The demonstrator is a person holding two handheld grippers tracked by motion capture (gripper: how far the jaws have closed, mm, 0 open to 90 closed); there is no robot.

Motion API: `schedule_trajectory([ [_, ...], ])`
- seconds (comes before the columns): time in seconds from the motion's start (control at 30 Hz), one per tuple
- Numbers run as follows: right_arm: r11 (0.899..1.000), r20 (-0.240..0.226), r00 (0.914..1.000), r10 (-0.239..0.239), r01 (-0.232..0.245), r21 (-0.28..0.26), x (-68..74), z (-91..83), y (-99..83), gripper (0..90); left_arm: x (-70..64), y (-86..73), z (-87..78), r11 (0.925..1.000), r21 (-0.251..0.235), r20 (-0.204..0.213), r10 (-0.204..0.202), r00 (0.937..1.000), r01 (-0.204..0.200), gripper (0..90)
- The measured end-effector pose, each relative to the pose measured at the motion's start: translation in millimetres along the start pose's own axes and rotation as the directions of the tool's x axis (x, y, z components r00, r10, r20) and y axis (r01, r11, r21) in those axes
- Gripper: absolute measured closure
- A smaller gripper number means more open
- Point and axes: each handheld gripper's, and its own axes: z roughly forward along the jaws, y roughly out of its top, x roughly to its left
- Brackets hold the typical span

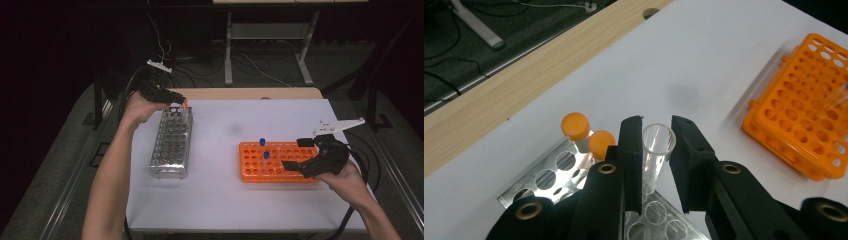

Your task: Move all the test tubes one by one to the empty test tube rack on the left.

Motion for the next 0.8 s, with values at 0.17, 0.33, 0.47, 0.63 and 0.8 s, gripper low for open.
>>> schedule_trajectory([
  [0.17, 1.000, 0.001, 1.0000, 0.010, -0.010, 0.002, -2.3, -0.3, -5.4, 0.4, 9.3, -2.9, 8.4, 0.9999, 0.001, -0.012, -0.013, 0.9998, 0.013, 74.9],
  [0.33, 1.000, -0.003, 0.9997, 0.023, -0.023, -0.001, -5.3, 1.5, -10.6, 0.4, 13.9, -5.0, 17.9, 0.9998, -0.006, -0.013, -0.019, 0.9997, 0.019, 74.9],
  [0.47, 1.000, -0.007, 0.9996, 0.028, -0.028, 0.000, -6.5, 3.9, -13.9, 0.4, 13.6, -5.9, 24.7, 1.0000, 0.001, -0.015, -0.009, 0.9999, 0.009, 74.9],
  [0.63, 1.000, -0.013, 0.9995, 0.028, -0.028, -0.005, -6.5, 4.1, -14.7, 0.4, 13.0, -9.4, 27.9, 0.9999, -0.011, -0.035, -0.002, 0.9994, 0.002, 74.9],
  [0.8, 1.000, -0.019, 0.9995, 0.027, -0.027, -0.008, -5.9, 4.6, -14.8, 0.4, 14.5, -13.9, 29.6, 1.0000, -0.003, -0.038, 0.004, 0.9993, -0.004, 74.9],
])
